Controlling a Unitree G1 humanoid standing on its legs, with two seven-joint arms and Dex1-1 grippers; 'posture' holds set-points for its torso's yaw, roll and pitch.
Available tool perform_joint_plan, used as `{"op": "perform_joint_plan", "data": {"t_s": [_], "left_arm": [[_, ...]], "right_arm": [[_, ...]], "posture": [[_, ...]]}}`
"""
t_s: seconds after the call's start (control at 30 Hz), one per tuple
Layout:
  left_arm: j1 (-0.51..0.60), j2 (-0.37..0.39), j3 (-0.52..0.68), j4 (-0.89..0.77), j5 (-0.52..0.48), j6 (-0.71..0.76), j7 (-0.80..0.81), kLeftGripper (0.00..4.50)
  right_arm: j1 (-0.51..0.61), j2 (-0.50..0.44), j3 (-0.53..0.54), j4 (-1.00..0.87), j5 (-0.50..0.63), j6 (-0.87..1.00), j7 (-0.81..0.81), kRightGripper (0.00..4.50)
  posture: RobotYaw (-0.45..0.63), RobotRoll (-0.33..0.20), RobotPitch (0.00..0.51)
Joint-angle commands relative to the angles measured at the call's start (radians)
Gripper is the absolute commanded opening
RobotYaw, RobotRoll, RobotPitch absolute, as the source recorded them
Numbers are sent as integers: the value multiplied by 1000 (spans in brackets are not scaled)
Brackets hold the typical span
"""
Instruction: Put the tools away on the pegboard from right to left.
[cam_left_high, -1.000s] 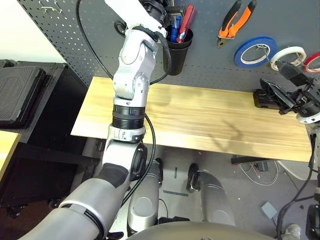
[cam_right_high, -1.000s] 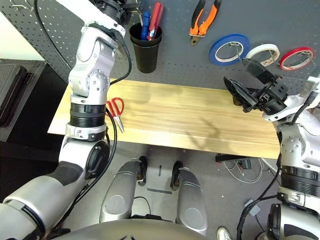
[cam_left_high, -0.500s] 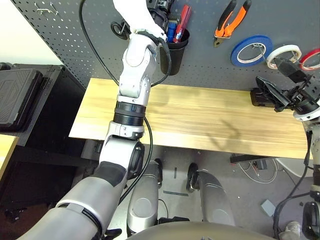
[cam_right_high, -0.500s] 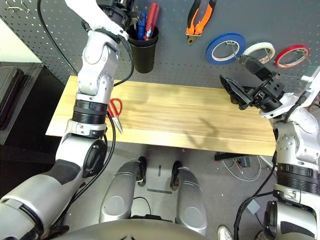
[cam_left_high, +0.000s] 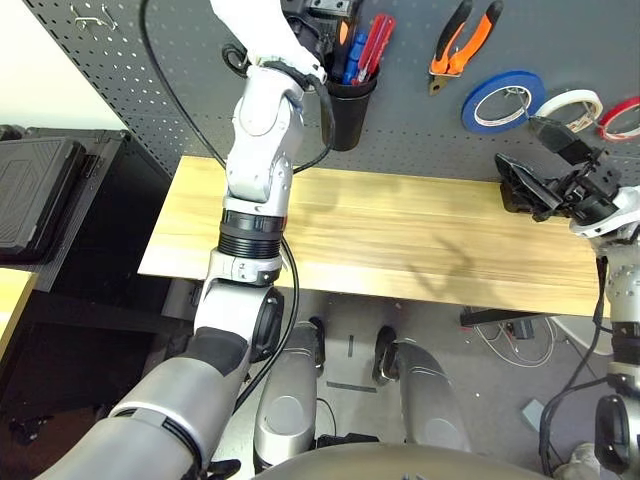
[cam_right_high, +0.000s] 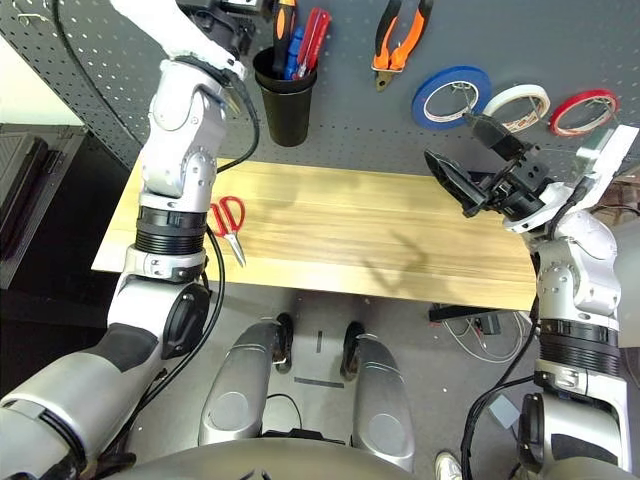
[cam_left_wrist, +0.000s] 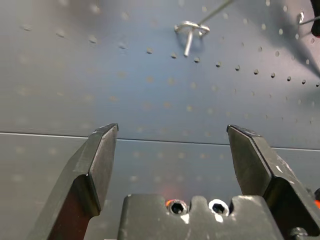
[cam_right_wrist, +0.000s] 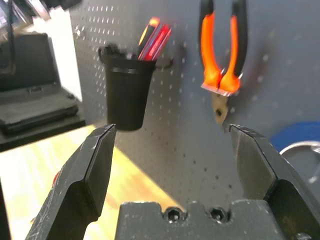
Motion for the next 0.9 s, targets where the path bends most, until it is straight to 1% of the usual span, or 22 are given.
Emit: {"op": "perform_joint_plan", "data": {"t_s": [0.03,0.2,0.27,0.33,0.43,0.57,0.67,0.8,0.9], "left_arm": [[67,20,-15,-124,4,92,6,4447],[242,4,-35,-372,-18,287,62,4447],[301,-8,-41,-431,-18,347,85,4447],[383,-1,-55,-481,4,384,94,4447],[472,-2,-62,-526,21,428,118,4447],[559,9,-69,-535,49,457,135,4447],[596,20,-77,-522,79,497,148,4447],[651,43,-83,-461,126,547,163,4447],[682,44,-77,-408,155,550,178,4447]], "right_arm": [[53,-14,44,-31,-22,39,23,4500],[128,-43,150,-102,-96,122,8,4500],[148,-65,186,-126,-126,182,-14,4500],[157,-64,217,-149,-149,208,-37,4500],[159,-54,251,-166,-168,232,-51,4500],[146,-43,297,-152,-206,231,-57,4500],[124,-43,325,-138,-238,248,-71,4500],[90,-47,363,-104,-285,270,-86,4500],[74,-36,383,-83,-306,281,-97,4500]], "posture": [[192,0,227],[210,0,243],[213,0,248],[223,0,258],[239,0,272],[255,0,287],[261,0,300],[264,0,319],[259,0,327]]}}
